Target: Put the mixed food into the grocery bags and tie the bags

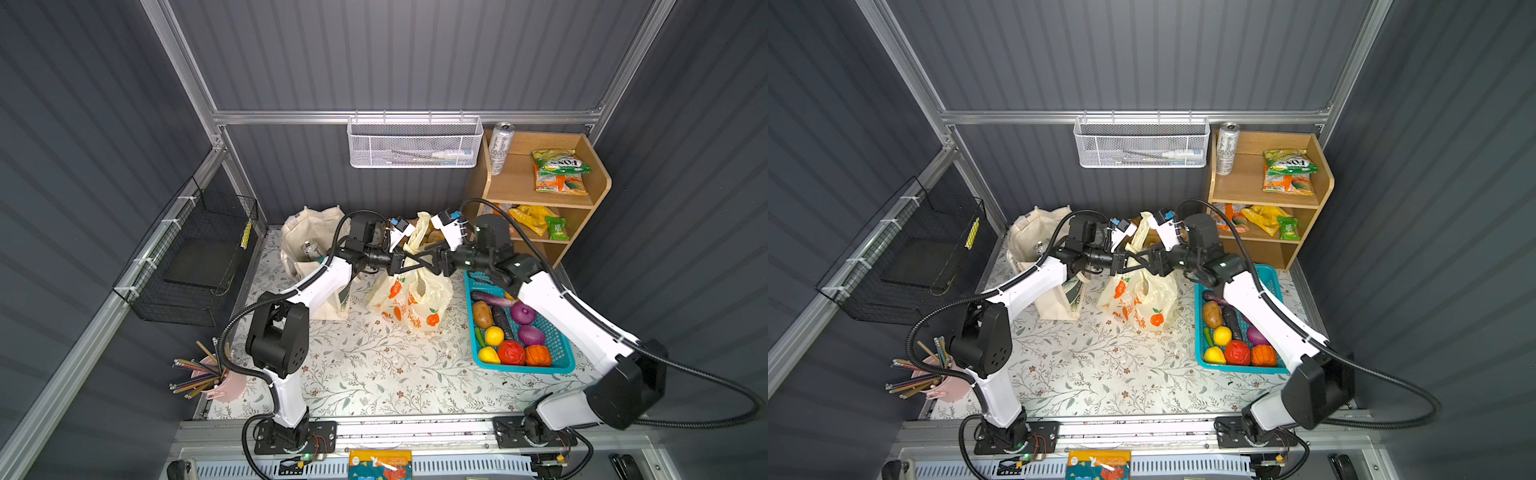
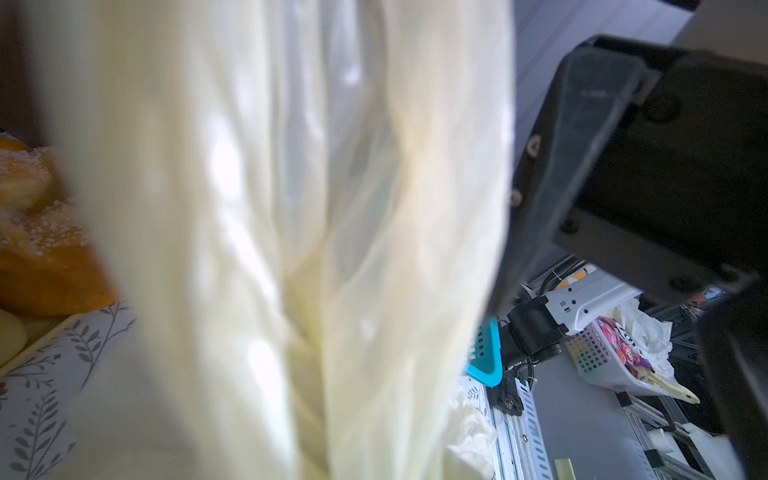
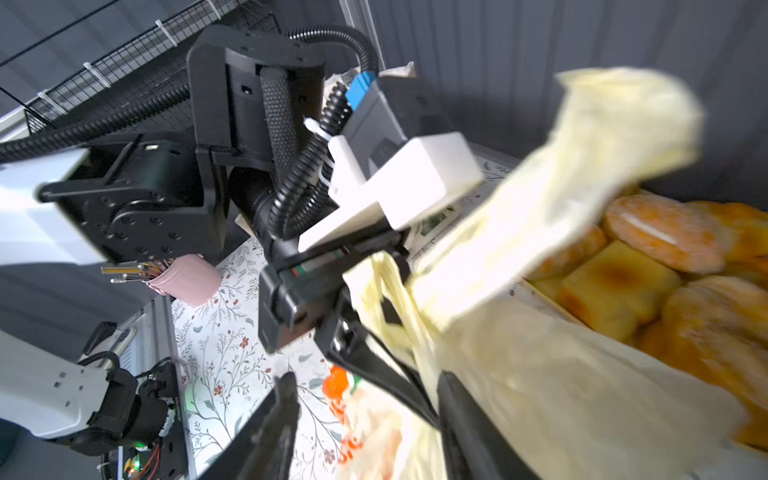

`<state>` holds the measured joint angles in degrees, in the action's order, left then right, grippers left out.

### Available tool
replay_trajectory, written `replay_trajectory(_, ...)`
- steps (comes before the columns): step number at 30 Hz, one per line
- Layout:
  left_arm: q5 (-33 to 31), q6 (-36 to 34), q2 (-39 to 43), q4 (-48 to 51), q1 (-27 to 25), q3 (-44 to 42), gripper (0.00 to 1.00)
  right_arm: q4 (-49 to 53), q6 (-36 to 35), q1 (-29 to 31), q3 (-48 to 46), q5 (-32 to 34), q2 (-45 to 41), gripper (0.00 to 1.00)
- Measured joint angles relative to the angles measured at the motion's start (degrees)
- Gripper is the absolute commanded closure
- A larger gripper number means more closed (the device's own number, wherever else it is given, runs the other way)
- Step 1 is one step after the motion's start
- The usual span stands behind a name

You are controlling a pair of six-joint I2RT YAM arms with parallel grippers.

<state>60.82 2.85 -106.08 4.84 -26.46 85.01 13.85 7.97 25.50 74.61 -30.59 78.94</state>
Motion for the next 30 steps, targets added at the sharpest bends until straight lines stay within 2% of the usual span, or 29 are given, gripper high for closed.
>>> replay_trajectory(3,-0.4,0.0,0.5,-0.1,0.0,-0.1,1.00,-0.6,3.5,-4.5,-1.0,-1.2,-4.3,0.36)
replay_trajectory(5,-0.8,0.0,1.1,-0.2,0.0,-0.5,1.00,-0.9,5.7,-6.4,0.5,-2.1,-3.8,0.34)
replay_trajectory(11,-0.8,0.0,2.6,-0.5,0.0,-1.4,1.00,-0.5,11.4,-7.0,12.5,-6.6,8.2,0.31)
replay_trajectory(16,-0.9,0.5,2.9,-1.3,0.0,-2.0,1.00,-0.6,15.6,-6.9,17.6,-9.6,15.0,0.30)
replay_trajectory(27,-0.8,1.3,2.9,-2.2,0.0,-2.3,1.00,-3.1,20.6,-6.1,22.4,-13.0,20.4,0.38)
replay_trajectory(30,-0.8,1.6,2.9,-2.5,0.0,-2.3,1.00,-3.3,21.4,-6.0,23.0,-13.4,21.4,0.47)
